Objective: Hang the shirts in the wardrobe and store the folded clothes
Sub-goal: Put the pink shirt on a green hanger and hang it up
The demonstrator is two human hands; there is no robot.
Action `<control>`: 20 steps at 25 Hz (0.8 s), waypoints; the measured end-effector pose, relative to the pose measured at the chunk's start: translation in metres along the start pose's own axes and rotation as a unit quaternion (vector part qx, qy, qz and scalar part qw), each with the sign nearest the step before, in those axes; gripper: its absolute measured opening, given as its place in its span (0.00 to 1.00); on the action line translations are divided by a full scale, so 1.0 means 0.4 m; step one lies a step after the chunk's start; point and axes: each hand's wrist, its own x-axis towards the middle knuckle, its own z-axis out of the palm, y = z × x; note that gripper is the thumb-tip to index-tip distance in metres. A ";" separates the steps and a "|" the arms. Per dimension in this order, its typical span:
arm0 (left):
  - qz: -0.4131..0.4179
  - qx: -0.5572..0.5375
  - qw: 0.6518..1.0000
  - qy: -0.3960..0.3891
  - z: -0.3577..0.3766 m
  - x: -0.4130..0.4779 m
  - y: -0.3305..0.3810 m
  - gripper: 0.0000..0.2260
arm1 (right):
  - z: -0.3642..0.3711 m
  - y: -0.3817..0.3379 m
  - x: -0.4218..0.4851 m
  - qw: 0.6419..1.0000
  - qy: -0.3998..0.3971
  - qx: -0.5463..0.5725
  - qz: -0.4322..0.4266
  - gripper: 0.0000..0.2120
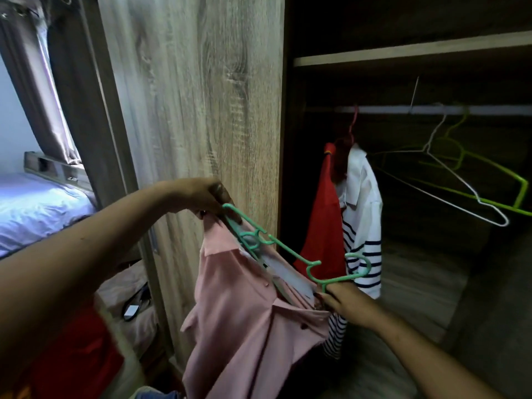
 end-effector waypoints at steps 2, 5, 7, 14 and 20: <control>0.008 0.045 0.999 0.003 0.009 0.001 -0.015 0.16 | 0.003 -0.002 -0.001 1.000 0.004 -0.012 -0.024 0.11; 0.043 0.067 0.997 0.005 0.039 0.005 -0.012 0.12 | 0.000 -0.022 0.017 0.998 -0.048 -0.044 -0.012 0.10; 0.077 0.092 0.993 0.017 0.059 0.008 0.002 0.12 | -0.042 -0.043 0.051 0.998 -0.015 -0.060 -0.021 0.05; 0.161 -0.035 0.985 0.045 0.116 -0.020 0.016 0.17 | -0.130 -0.090 0.132 0.991 0.003 -0.108 -0.078 0.06; 0.249 0.153 0.936 0.195 0.216 -0.019 -0.039 0.12 | -0.235 -0.090 0.159 0.983 0.031 -0.131 -0.124 0.09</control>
